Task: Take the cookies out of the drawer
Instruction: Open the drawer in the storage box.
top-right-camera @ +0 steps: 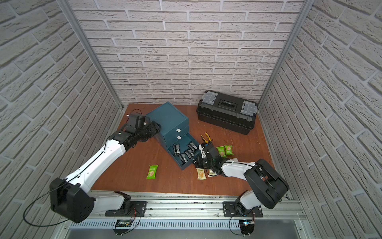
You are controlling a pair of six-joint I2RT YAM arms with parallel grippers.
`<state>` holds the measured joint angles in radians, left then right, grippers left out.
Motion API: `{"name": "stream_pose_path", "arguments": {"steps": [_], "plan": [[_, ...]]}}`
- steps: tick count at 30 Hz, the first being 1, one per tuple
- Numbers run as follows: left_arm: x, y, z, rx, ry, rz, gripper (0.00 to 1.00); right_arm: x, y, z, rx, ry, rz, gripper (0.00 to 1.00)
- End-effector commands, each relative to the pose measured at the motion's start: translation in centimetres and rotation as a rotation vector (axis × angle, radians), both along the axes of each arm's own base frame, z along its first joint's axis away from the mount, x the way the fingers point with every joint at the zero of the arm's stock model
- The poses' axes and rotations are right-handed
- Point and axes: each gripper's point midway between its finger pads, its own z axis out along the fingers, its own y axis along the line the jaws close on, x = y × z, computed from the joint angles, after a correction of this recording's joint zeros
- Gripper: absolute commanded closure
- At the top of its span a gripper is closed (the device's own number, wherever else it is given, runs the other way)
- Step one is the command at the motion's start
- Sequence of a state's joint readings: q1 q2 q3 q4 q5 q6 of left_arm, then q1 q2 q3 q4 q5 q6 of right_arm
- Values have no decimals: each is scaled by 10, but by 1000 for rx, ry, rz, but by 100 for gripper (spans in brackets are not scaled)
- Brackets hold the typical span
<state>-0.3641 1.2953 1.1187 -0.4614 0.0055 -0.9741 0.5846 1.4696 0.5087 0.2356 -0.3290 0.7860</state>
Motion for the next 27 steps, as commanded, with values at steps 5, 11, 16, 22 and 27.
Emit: {"name": "stream_pose_path", "arguments": {"steps": [5,11,16,22,27], "plan": [[-10,12,-29,47,92,18,25,2,-4,10,-41,-53,14,81],[-10,11,-29,43,90,19,25,2,-18,36,-140,-142,55,53],[-9,11,-29,40,90,17,25,-5,-37,65,-280,-229,145,46],[-8,9,-30,37,93,13,26,9,-40,86,-469,-308,323,46],[-9,9,-31,39,96,13,26,38,-28,85,-586,-314,444,46]]}}
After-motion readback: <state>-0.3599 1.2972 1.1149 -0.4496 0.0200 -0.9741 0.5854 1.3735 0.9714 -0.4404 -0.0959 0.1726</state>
